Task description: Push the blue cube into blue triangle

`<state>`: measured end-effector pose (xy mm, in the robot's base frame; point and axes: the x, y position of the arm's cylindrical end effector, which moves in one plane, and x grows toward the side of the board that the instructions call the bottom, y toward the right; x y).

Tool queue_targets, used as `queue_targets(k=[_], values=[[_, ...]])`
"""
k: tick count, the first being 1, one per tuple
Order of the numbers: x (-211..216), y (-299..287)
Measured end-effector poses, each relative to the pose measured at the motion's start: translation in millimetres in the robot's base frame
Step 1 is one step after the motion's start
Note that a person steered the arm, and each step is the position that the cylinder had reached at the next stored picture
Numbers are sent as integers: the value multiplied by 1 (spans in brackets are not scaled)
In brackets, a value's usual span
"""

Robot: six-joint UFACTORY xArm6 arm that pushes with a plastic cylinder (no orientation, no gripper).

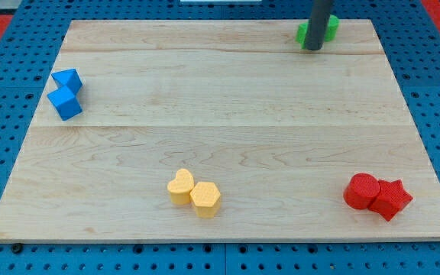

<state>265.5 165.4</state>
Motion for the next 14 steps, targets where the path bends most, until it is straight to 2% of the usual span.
queue_targets(k=[1,2,4,5,7,9,11,14], values=[[29,-10],[80,-52],[178,-179],[190,-259],[182,-377],[159,-448],[145,-455],[149,-417]])
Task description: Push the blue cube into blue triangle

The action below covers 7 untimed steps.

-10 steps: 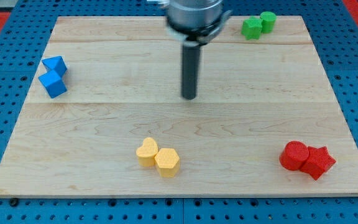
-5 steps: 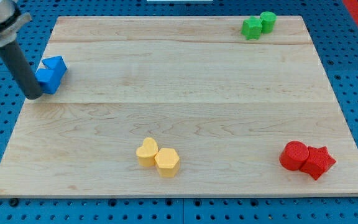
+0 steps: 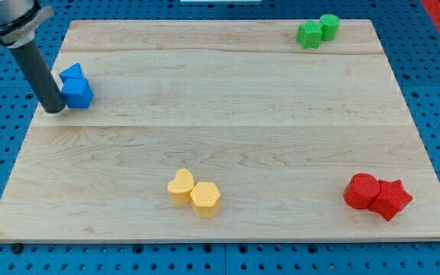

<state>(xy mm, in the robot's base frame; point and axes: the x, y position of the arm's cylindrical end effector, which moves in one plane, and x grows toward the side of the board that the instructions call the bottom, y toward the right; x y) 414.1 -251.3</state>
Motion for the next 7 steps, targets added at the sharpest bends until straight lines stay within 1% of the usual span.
queue_targets(k=[2,5,6,7], values=[[2,30],[-30,38],[-40,54],[-32,47]])
